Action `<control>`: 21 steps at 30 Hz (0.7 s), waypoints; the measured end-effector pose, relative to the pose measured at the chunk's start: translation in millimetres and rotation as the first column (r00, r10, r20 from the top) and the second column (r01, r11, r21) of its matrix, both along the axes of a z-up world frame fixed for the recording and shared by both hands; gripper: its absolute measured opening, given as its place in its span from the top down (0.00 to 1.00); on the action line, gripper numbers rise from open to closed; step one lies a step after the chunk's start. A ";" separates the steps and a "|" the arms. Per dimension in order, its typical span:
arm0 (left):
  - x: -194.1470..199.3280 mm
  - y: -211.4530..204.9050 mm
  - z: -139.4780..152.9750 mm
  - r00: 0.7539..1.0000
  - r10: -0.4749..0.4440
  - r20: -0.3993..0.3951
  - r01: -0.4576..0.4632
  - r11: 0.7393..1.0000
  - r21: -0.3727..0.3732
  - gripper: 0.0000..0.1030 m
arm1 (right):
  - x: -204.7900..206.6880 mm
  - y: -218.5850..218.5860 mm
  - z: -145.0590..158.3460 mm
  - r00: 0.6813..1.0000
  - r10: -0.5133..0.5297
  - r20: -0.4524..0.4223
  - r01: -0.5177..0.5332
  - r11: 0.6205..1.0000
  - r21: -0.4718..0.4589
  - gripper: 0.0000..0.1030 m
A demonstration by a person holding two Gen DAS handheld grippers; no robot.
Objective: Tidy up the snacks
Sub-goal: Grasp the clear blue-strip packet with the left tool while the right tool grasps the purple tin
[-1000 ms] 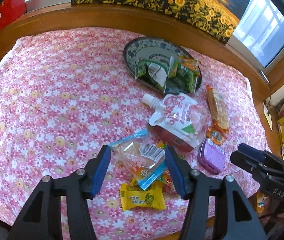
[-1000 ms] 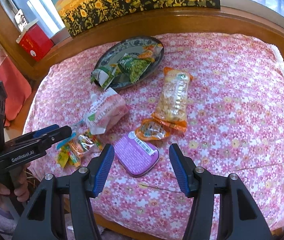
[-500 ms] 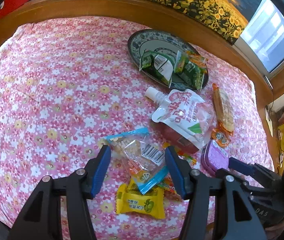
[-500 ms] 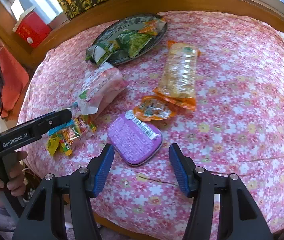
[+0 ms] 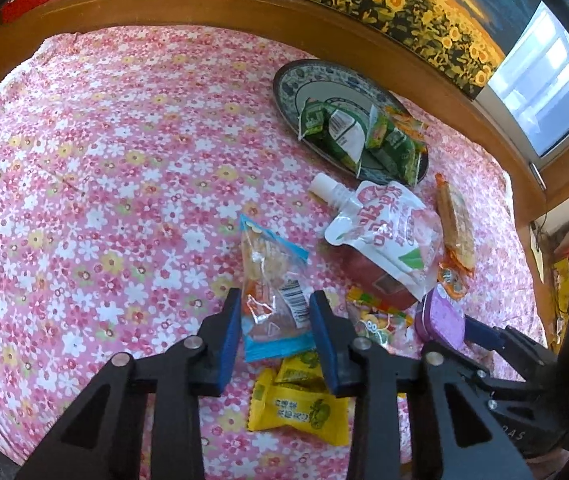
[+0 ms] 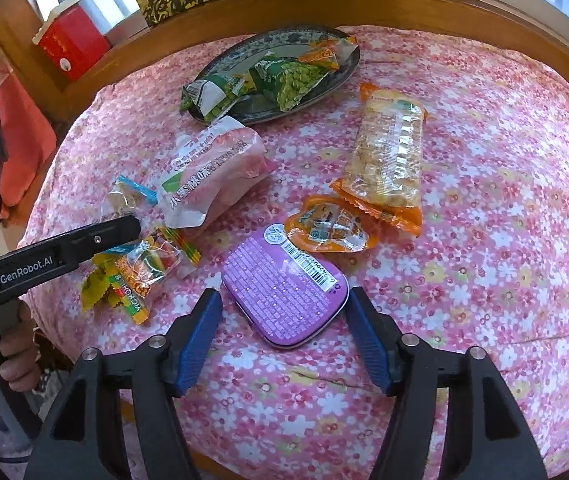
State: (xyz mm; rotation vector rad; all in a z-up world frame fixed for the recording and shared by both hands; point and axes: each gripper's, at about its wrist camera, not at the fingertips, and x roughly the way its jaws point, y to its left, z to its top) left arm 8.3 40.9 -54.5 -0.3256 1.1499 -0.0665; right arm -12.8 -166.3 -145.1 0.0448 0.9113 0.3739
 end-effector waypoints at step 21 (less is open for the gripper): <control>-3.6 5.4 9.0 0.998 -0.023 0.051 0.025 0.999 -0.040 0.86 | -0.1 2.4 3.3 0.999 -0.017 0.042 0.019 0.999 -0.041 0.37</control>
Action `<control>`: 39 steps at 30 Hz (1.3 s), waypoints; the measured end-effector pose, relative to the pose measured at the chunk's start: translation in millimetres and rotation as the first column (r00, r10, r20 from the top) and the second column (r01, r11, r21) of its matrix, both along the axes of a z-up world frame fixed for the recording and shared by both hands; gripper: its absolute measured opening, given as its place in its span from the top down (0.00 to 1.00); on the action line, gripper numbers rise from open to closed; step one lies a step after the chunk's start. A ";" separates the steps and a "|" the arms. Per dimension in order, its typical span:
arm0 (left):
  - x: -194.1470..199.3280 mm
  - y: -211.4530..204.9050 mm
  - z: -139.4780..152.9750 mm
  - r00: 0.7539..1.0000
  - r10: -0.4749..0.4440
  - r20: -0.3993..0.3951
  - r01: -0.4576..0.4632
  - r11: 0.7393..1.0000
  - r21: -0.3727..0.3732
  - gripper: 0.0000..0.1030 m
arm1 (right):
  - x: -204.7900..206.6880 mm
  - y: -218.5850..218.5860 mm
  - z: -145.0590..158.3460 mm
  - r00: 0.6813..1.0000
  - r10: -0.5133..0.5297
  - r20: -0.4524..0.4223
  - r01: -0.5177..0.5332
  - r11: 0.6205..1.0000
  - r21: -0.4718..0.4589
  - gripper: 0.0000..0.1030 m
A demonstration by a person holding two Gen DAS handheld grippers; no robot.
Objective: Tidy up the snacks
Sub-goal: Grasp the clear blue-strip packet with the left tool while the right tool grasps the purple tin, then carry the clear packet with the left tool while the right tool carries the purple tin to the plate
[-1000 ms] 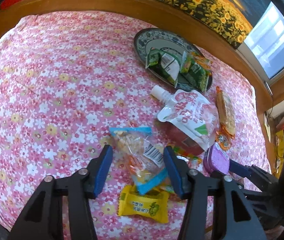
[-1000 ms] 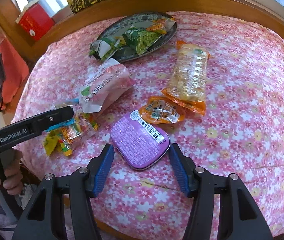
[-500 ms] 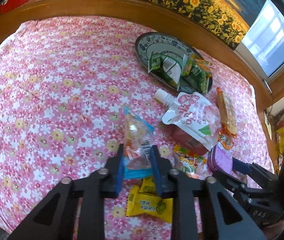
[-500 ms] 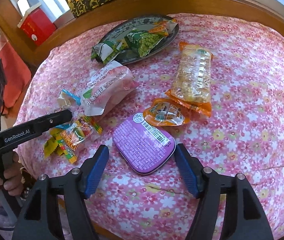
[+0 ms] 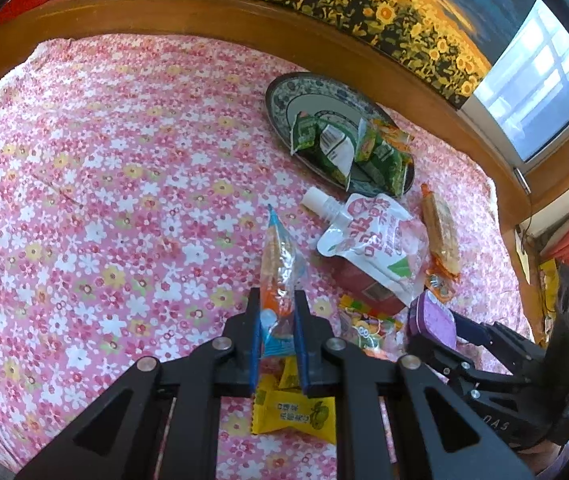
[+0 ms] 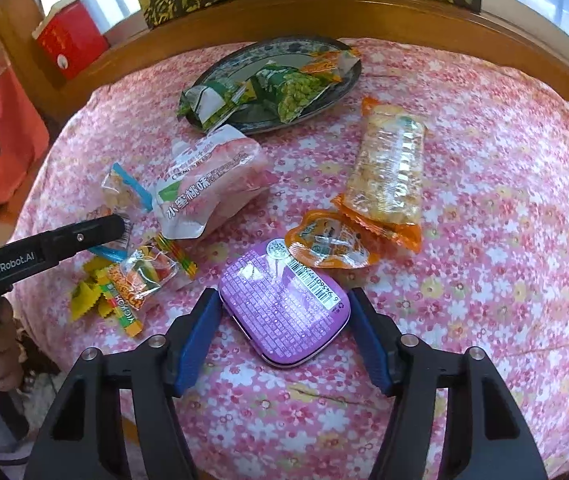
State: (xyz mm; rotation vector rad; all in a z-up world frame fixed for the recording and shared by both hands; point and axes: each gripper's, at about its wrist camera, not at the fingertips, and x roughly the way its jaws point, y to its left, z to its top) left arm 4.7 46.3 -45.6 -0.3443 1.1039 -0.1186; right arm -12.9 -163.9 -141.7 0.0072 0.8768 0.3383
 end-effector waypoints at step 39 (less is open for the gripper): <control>49.9 -8.6 36.4 0.992 -0.035 0.121 0.035 0.999 0.003 0.87 | 13.6 -13.9 63.0 0.992 0.026 0.127 -0.039 0.994 0.103 0.37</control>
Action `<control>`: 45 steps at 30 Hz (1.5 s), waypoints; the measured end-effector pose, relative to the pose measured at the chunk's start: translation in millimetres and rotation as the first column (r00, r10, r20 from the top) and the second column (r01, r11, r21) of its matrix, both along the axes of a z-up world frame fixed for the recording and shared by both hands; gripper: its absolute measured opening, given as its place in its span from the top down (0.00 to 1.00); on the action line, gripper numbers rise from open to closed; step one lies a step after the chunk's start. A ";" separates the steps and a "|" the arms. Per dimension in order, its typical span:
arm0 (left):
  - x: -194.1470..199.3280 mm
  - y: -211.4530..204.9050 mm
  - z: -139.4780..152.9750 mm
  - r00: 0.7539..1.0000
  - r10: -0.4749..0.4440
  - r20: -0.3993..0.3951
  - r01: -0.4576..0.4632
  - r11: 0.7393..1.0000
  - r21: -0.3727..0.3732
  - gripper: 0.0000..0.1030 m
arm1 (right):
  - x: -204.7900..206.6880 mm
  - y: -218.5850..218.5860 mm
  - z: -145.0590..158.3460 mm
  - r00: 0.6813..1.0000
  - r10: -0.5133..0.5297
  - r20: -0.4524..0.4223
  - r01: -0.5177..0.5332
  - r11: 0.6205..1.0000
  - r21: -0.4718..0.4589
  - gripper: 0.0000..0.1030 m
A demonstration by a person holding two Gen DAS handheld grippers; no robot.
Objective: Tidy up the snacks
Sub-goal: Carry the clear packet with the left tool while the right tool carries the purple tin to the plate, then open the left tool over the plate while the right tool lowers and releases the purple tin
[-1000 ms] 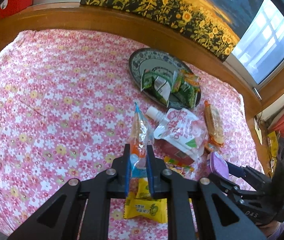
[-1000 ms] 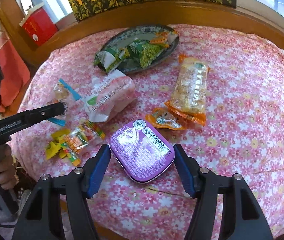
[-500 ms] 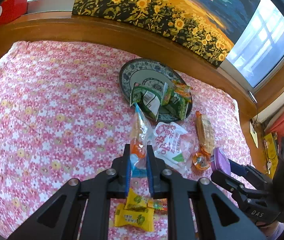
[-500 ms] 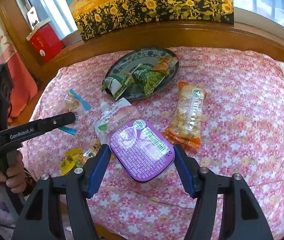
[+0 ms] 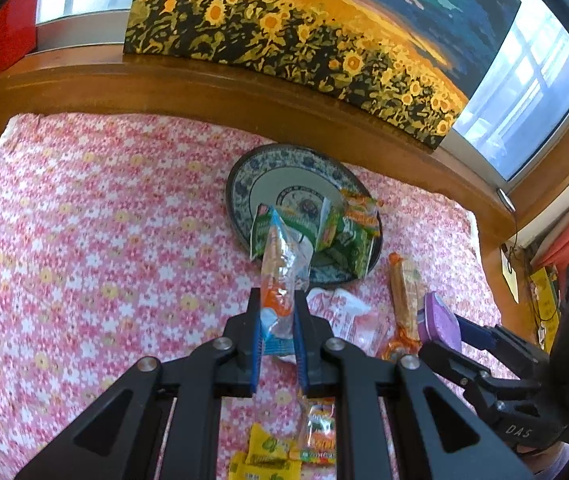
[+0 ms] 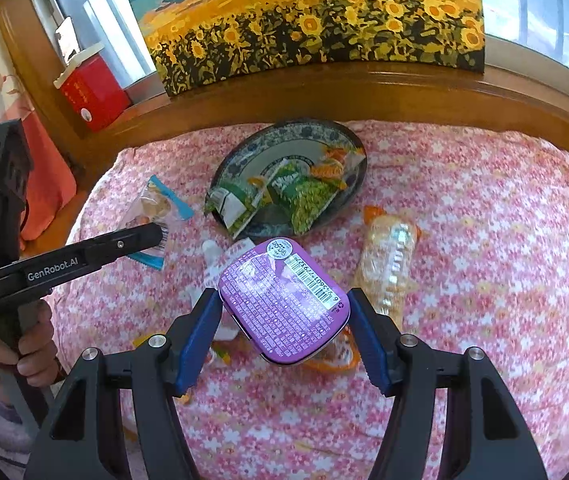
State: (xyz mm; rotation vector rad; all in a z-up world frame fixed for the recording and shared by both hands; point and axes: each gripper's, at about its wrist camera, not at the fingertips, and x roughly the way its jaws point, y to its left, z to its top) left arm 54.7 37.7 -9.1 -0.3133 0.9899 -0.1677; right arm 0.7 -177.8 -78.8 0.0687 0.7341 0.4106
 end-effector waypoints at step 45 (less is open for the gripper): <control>120.7 -11.1 -35.2 0.998 -0.049 -0.028 0.051 0.997 0.058 0.86 | 119.8 20.6 8.3 0.999 -0.023 -0.043 0.024 1.000 0.019 0.37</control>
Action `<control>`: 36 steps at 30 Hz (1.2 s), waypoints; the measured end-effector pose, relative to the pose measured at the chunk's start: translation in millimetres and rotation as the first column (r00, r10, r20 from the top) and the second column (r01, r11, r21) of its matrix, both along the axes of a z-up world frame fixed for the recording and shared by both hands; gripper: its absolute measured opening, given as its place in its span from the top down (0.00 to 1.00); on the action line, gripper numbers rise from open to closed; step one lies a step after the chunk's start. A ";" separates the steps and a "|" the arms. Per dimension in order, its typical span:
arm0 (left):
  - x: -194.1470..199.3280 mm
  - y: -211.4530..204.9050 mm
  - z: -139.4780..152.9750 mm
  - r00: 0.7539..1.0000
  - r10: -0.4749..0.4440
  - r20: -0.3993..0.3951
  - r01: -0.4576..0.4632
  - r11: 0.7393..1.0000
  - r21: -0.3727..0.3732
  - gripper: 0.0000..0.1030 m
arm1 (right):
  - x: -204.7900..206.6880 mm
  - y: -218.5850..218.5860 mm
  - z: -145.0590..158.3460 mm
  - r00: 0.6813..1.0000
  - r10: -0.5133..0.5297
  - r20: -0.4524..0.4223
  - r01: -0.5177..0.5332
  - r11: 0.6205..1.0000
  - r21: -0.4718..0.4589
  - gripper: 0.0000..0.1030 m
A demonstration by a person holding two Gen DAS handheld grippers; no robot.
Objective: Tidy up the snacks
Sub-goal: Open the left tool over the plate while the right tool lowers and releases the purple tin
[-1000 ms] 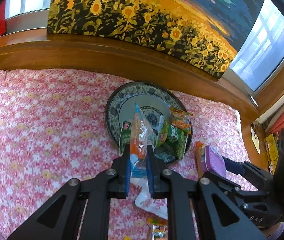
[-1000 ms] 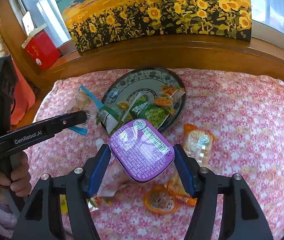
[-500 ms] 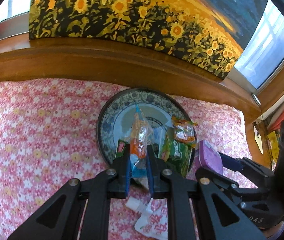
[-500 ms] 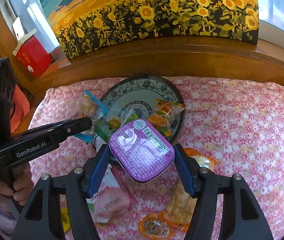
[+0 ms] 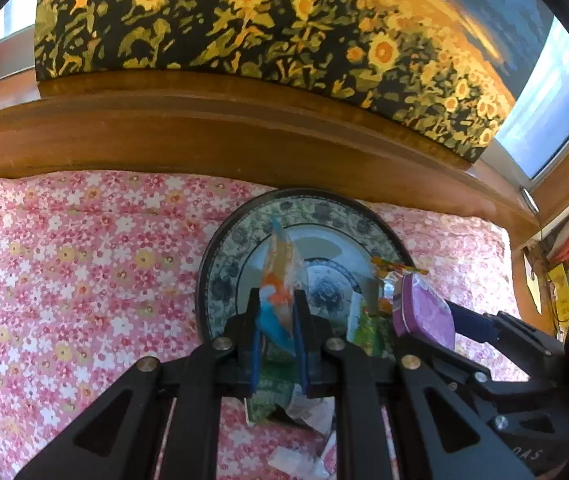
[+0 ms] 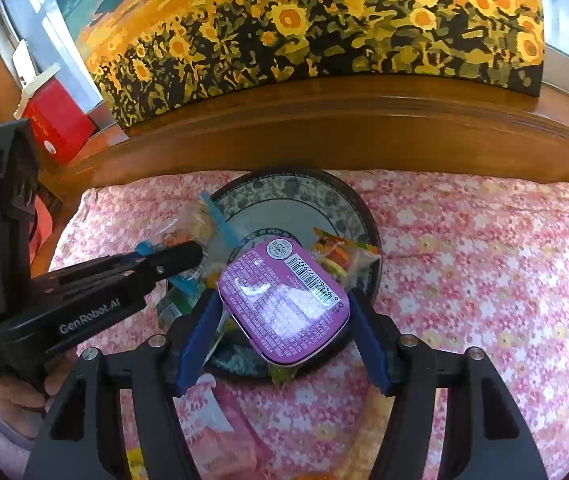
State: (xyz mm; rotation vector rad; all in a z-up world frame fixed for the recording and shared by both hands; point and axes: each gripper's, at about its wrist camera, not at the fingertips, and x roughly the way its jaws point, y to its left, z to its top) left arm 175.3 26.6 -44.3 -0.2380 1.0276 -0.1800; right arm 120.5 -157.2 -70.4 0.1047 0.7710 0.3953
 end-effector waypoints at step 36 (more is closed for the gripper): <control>-14.4 -14.0 12.9 1.000 -0.002 0.027 0.000 0.997 0.076 0.68 | 23.3 6.9 -6.7 0.999 -0.051 -0.009 0.051 0.997 0.050 0.32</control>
